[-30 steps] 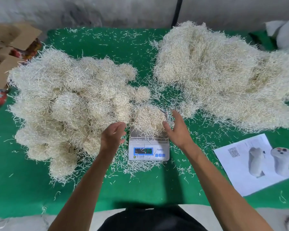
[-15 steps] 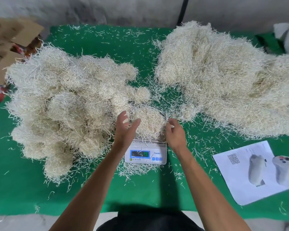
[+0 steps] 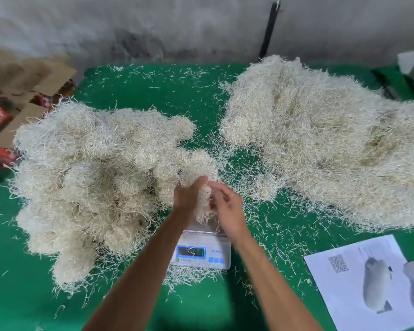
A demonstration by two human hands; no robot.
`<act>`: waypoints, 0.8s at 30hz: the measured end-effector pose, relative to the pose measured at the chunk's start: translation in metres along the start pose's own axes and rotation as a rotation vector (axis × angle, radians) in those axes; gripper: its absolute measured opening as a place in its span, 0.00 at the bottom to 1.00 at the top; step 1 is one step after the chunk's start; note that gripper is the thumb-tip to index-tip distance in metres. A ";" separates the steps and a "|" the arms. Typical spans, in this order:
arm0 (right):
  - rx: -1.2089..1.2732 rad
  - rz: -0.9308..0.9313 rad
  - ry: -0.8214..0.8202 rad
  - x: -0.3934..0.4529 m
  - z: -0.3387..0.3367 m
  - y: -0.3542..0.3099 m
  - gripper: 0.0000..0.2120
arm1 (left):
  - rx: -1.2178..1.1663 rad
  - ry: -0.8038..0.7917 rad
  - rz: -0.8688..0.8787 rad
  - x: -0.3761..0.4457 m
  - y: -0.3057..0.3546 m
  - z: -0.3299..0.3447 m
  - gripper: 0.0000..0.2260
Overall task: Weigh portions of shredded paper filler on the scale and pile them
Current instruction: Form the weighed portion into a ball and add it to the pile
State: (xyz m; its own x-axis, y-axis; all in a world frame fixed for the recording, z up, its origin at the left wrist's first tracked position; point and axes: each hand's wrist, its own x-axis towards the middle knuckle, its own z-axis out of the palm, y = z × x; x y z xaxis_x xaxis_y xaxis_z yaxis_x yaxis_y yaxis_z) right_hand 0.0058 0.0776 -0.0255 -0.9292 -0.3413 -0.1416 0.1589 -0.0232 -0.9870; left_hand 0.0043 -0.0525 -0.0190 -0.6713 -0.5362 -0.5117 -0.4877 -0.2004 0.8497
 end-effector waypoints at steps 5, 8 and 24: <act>-0.088 -0.076 0.152 0.030 -0.027 -0.035 0.21 | -0.054 -0.090 0.052 -0.014 0.021 0.000 0.40; -0.157 -0.049 -0.007 0.042 -0.038 -0.048 0.26 | -0.030 -0.157 0.087 -0.023 0.029 0.001 0.28; 0.140 0.108 0.191 0.064 -0.032 -0.091 0.11 | -0.105 -0.290 0.004 -0.041 0.056 -0.053 0.23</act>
State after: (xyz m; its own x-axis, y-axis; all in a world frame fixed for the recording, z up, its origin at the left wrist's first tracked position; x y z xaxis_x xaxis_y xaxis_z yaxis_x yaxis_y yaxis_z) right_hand -0.0788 0.0881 0.0532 -0.9483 -0.1652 -0.2708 0.2932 -0.1306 -0.9471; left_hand 0.0336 -0.0854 0.0563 -0.8117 -0.2834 -0.5108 -0.4348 -0.2909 0.8523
